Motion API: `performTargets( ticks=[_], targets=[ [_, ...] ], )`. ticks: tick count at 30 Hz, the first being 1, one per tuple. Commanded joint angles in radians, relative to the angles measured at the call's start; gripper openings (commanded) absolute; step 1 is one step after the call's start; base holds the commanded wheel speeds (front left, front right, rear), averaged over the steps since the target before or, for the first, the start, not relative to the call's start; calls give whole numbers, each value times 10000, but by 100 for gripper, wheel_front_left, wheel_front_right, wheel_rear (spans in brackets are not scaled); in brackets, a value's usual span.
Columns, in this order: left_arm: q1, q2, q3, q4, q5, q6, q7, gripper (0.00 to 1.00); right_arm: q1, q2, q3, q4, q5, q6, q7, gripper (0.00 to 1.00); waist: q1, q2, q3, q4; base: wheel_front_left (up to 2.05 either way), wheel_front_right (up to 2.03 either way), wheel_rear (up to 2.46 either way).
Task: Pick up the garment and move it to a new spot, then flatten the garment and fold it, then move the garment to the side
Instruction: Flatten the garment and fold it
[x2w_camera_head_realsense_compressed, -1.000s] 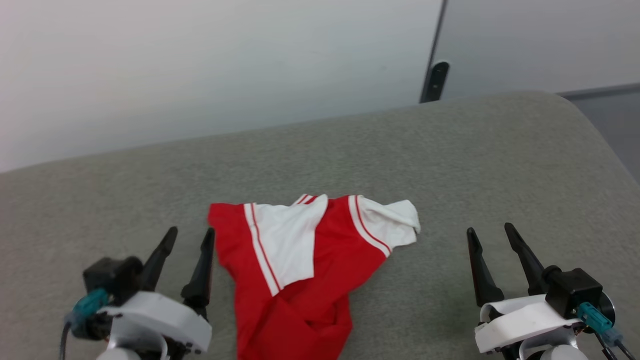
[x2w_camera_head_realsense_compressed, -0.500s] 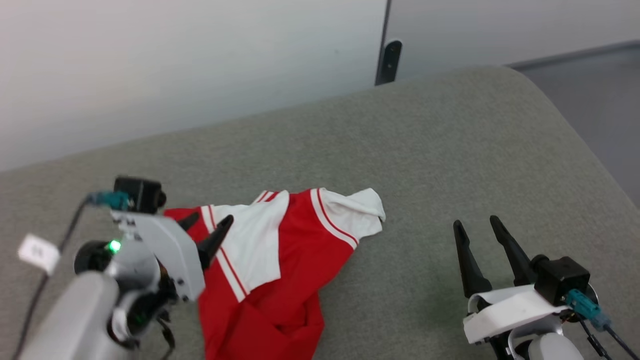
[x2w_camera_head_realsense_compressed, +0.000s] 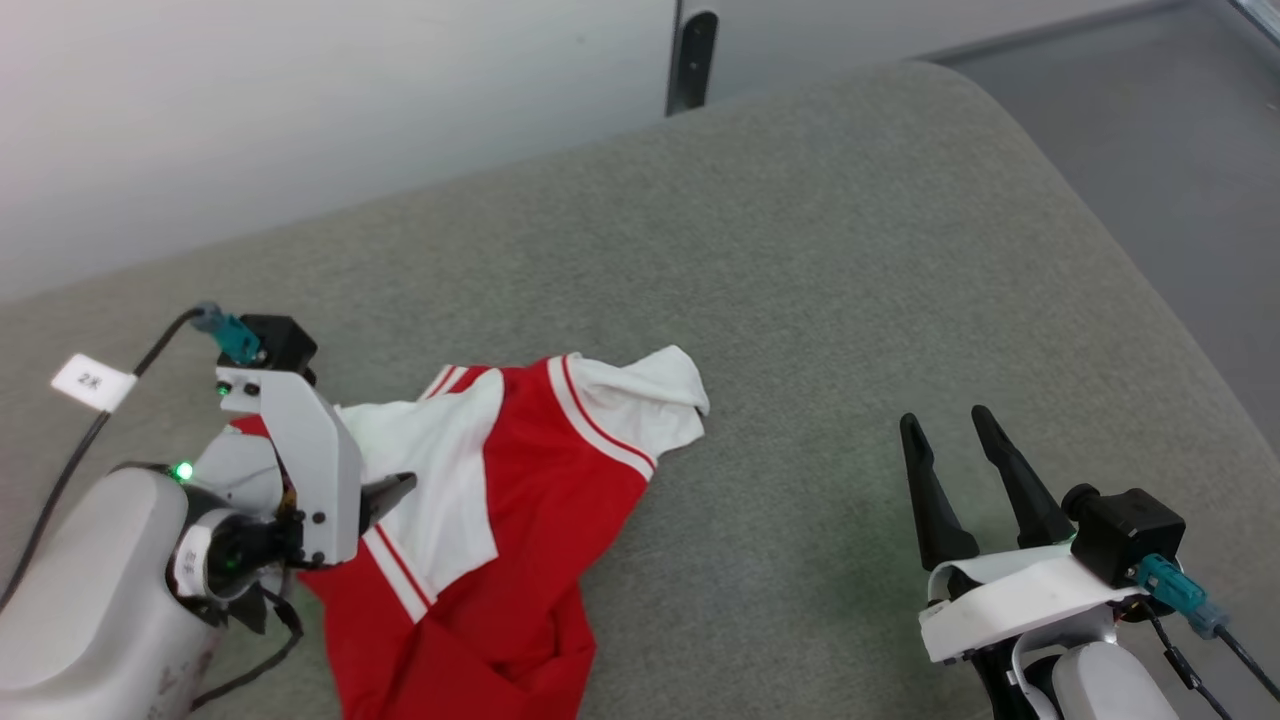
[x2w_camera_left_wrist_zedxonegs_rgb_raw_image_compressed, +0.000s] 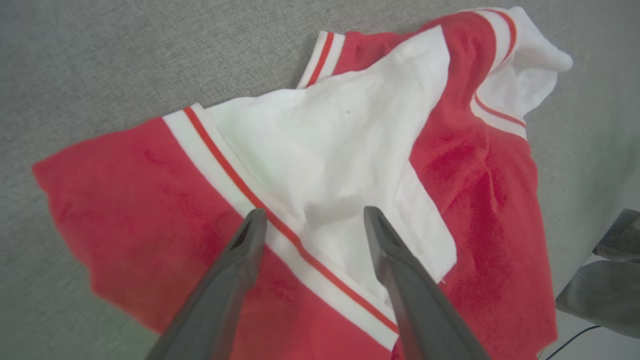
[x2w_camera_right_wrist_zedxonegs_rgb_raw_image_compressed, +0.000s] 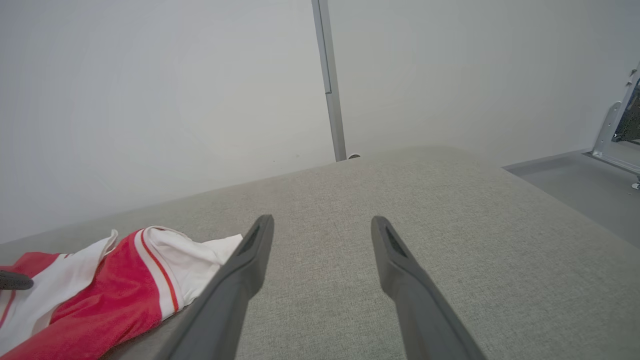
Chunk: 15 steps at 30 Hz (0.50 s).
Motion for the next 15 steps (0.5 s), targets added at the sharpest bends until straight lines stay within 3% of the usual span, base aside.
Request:
performTargets(
  ticks=[1, 13, 15],
  targets=[
    [-134, 50, -56, 77, 84, -50, 77, 100, -112, 27, -7, -22, 92, -15, -7, 100, 0, 0, 258, -264, 0, 0, 0],
    [-419, 41, -668, 745, 415, -239, 527, 100, -150, 27, -43, -61, 328, -15, -7, 100, 0, 0, 407, -401, 0, 0, 0],
    [-464, 34, -757, 737, 485, -260, 571, 88, -147, 29, -50, -54, 317, -15, -7, 100, 0, 0, 398, -358, 0, 0, 0]
  ],
)
